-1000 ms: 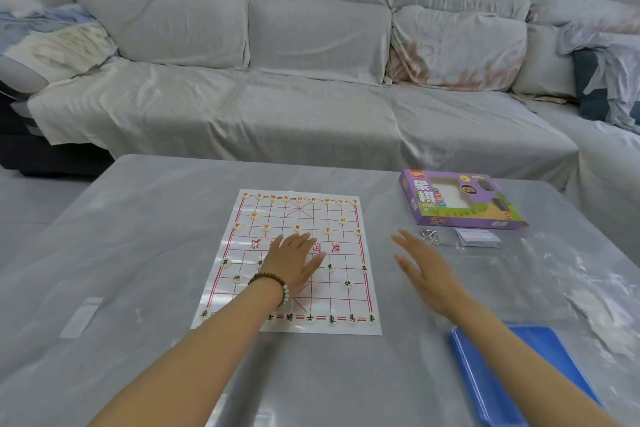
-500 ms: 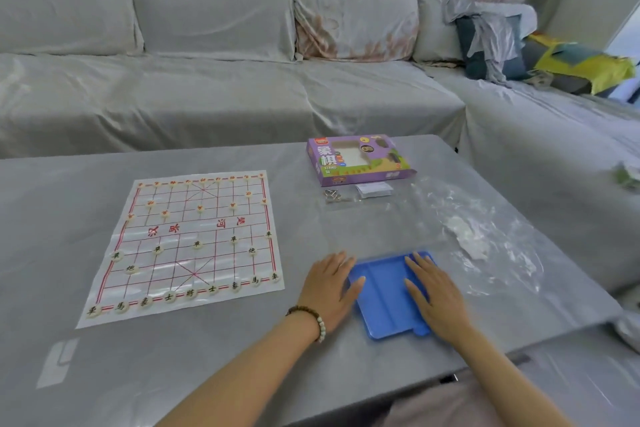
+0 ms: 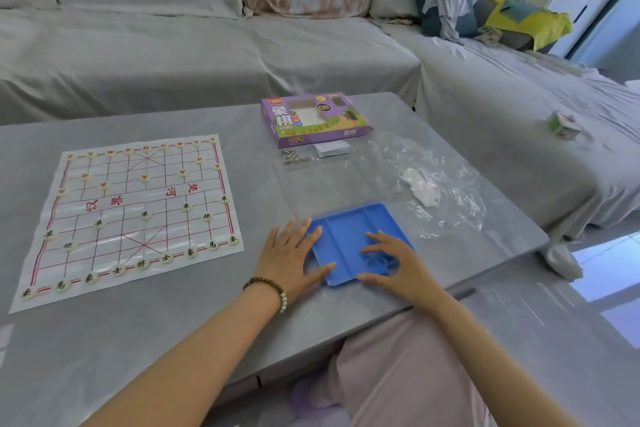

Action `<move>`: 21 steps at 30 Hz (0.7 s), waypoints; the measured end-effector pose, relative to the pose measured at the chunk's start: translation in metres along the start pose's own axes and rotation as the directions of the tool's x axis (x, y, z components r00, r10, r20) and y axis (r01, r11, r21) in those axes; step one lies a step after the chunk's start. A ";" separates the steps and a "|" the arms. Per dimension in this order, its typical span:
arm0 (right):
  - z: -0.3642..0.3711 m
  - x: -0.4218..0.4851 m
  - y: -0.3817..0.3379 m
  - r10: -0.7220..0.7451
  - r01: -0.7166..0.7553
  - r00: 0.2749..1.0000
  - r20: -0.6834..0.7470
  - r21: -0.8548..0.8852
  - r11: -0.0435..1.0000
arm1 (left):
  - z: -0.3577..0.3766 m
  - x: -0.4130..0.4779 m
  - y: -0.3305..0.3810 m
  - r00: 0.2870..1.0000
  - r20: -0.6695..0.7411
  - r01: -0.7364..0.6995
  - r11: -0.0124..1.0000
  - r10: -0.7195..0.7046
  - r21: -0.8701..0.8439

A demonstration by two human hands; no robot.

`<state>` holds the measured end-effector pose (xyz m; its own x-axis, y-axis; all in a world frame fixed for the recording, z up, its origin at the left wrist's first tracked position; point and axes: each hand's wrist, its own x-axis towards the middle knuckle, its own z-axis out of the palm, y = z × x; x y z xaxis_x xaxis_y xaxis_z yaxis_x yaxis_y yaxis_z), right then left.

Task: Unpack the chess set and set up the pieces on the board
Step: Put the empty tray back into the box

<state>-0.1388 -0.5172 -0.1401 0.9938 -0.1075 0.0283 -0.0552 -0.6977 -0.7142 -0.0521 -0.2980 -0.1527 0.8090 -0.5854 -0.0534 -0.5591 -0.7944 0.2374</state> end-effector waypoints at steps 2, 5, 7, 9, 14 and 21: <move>0.003 -0.003 0.006 0.037 -0.039 0.992 -0.120 -0.017 0.999 | 0.001 -0.002 0.000 1.000 -0.005 0.003 1.000 -0.003 -0.010; 0.016 -0.007 0.009 0.161 -0.178 0.941 -0.298 -0.032 0.983 | 0.005 -0.010 -0.003 1.000 -0.028 0.011 1.000 -0.011 -0.013; 0.025 -0.007 0.004 0.273 -0.286 0.899 -0.341 0.012 0.958 | 0.006 -0.014 -0.007 0.999 -0.046 0.010 1.000 -0.011 -0.005; 0.034 -0.005 -0.001 0.366 -0.379 0.868 -0.335 0.028 0.925 | 0.005 -0.017 -0.006 0.998 -0.064 0.012 0.998 -0.016 -0.061; 0.045 -0.001 -0.009 0.480 -0.436 0.801 -0.359 0.199 0.877 | 0.004 -0.021 0.003 0.981 -0.108 0.107 0.910 -0.163 -0.401; 0.048 -0.003 -0.037 0.528 -0.213 0.805 -0.271 0.699 0.683 | -0.010 -0.018 0.028 0.953 -0.027 0.162 0.584 -0.302 -0.796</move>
<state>-0.1347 -0.4575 -0.1475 0.7447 -0.6468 -0.1645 -0.1816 0.0409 -0.9825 -0.0805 -0.3081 -0.1355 0.9446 -0.3138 -0.0963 -0.0508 -0.4297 0.9016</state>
